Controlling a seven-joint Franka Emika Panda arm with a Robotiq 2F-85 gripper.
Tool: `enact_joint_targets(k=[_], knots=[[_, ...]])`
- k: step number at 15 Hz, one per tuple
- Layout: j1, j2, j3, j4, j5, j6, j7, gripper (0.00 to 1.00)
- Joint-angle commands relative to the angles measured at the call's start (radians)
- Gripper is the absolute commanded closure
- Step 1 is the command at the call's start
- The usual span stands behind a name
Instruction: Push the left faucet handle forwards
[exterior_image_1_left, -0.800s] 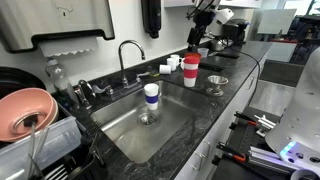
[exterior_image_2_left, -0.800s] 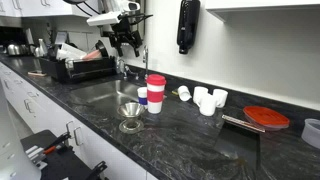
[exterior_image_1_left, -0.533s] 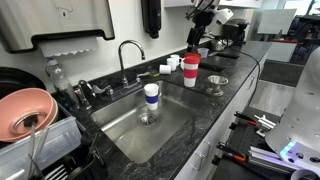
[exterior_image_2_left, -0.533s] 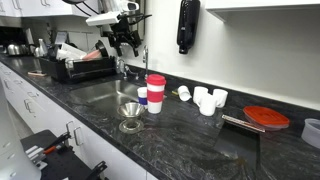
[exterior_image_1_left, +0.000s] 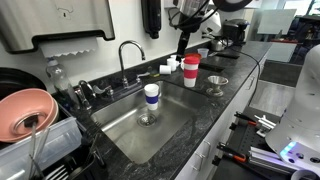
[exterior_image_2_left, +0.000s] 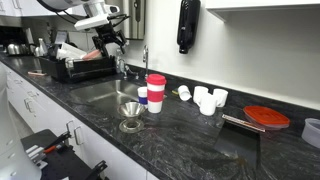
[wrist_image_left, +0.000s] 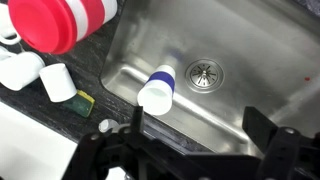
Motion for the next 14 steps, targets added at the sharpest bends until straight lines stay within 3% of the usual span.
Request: enact_joint_targets(k=[1,9,14], knots=[[0.009,0.009,0.003,0.002,-0.006,0.002,0.01,0.0],[0.013,0.019,-0.005,0.012,-0.001,0.006,0.005,0.0],[0.048,0.189,0.076,0.107,-0.072,0.084,-0.004,0.0]])
